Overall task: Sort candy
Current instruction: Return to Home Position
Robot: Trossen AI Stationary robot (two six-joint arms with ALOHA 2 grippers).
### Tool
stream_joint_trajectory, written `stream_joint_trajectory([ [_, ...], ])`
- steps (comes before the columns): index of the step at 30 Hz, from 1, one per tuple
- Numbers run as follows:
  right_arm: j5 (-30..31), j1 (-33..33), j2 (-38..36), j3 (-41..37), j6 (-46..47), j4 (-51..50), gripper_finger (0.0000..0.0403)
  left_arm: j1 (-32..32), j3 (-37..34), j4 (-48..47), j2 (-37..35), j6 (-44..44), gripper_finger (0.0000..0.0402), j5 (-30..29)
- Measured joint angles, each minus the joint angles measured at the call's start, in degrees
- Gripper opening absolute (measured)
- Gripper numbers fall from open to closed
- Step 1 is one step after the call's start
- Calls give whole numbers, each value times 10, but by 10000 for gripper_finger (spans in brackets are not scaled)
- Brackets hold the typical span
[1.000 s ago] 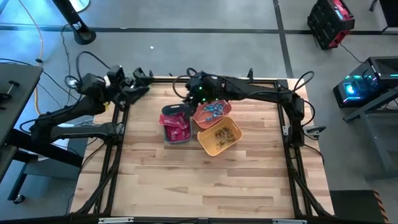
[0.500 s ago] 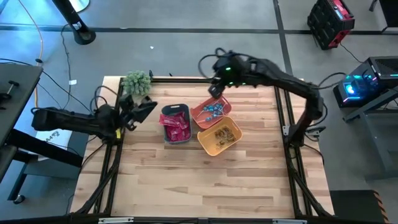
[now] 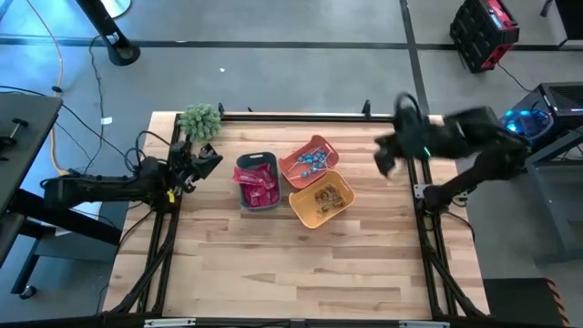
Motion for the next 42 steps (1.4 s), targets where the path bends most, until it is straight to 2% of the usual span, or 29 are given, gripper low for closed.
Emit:
stream_joint_trajectory([
  [3,53,122,-27,-69,98,34,4,39,0,-28,-9,-26,1,56],
  [7,105,241,-54,-242,335,41,2,77,0,-47,-11,-53,0,104],
  [10,140,294,-71,-392,468,126,1,91,0,-45,-11,-58,0,113],
  [12,174,301,-99,-472,483,217,0,96,0,-45,-11,-58,0,113],
  [15,211,280,-157,-574,394,384,0,103,0,-46,-11,-58,0,106],
  [17,189,248,-201,-636,278,510,0,105,0,-47,-11,-57,0,93],
  [19,133,203,-250,-694,135,654,0,107,0,-46,-11,-57,0,81],
  [21,48,145,-291,-755,12,793,0,109,0,-47,-11,-45,0,77],
  [24,-73,59,-340,-837,-105,927,0,109,0,-48,-11,-15,0,77],
  [28,-175,-12,-405,-914,-163,957,0,109,0,-49,-10,1,0,77],
  [31,-219,-31,-449,-957,-190,958,0,109,0,-50,-10,2,1,77],
  [35,-225,-38,-494,-1019,-222,980,0,109,0,-50,-10,2,1,77],
  [38,-236,-38,-519,-1075,-227,1035,0,108,0,-58,-14,2,1,77],
  [42,-249,-38,-540,-1141,-213,1109,0,107,0,-93,-60,3,1,76],
])
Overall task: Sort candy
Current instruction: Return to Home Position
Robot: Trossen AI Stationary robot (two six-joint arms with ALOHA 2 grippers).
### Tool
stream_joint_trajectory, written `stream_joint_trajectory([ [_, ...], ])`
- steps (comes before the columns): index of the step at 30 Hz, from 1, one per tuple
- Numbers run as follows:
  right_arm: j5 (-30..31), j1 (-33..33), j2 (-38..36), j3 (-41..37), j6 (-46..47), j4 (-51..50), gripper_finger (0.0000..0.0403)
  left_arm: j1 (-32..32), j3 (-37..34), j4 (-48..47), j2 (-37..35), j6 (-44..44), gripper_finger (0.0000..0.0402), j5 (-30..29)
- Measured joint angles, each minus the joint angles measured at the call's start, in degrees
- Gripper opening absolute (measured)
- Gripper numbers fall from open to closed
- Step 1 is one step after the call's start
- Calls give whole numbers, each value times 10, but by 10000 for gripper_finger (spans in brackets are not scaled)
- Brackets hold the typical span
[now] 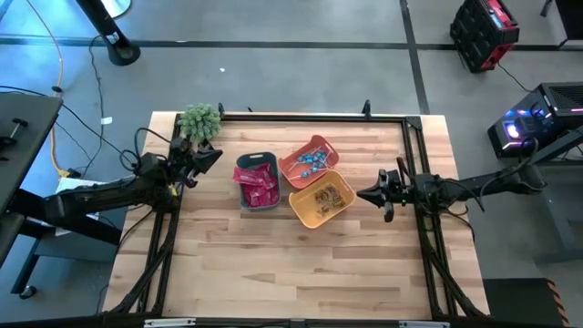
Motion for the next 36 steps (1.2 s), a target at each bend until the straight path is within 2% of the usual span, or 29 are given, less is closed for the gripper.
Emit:
stream_joint_trajectory([
  [6,4,0,-6,-2,-24,-39,0,0,0,-92,-128,0,1,0],
  [12,54,0,-6,-2,-19,-125,0,6,0,-174,-230,0,1,0],
  [16,60,0,-5,-1,-19,-188,0,18,0,-280,-281,0,1,1],
  [23,58,0,-1,-1,-19,-187,0,1,0,-529,-279,0,1,-3],
  [28,57,1,-10,-1,-18,-188,0,-31,1,-510,-280,0,1,-29],
  [36,52,0,-139,-1,-18,-188,0,-59,1,-514,-280,0,1,-30],
])
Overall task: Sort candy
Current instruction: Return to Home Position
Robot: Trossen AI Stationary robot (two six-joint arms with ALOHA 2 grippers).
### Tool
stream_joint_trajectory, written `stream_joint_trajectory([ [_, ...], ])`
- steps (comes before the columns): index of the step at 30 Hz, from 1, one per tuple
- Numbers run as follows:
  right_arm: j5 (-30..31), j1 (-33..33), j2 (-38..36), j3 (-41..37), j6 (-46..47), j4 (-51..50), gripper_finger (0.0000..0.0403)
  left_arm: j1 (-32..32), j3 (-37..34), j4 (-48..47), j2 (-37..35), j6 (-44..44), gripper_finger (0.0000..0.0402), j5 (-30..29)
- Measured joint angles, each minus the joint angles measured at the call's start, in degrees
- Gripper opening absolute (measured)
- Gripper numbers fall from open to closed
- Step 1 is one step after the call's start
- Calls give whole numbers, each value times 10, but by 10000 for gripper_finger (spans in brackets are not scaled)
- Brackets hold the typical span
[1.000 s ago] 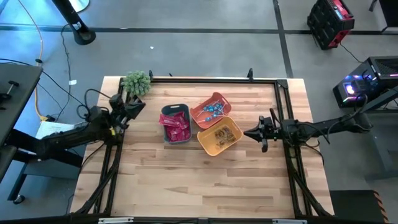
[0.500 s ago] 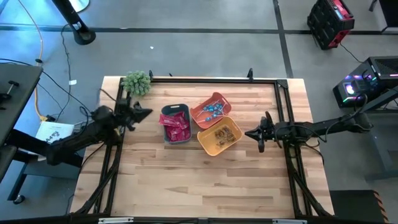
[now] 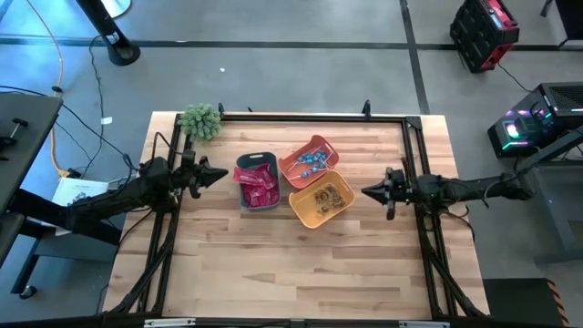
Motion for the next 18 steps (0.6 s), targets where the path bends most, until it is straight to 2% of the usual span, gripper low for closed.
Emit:
stream_joint_trajectory([
  [7,0,-10,-109,0,15,1,0,-14,0,0,0,0,1,0],
  [18,-2,-10,-98,1,14,-1,0,-12,0,-9,8,0,1,0],
])
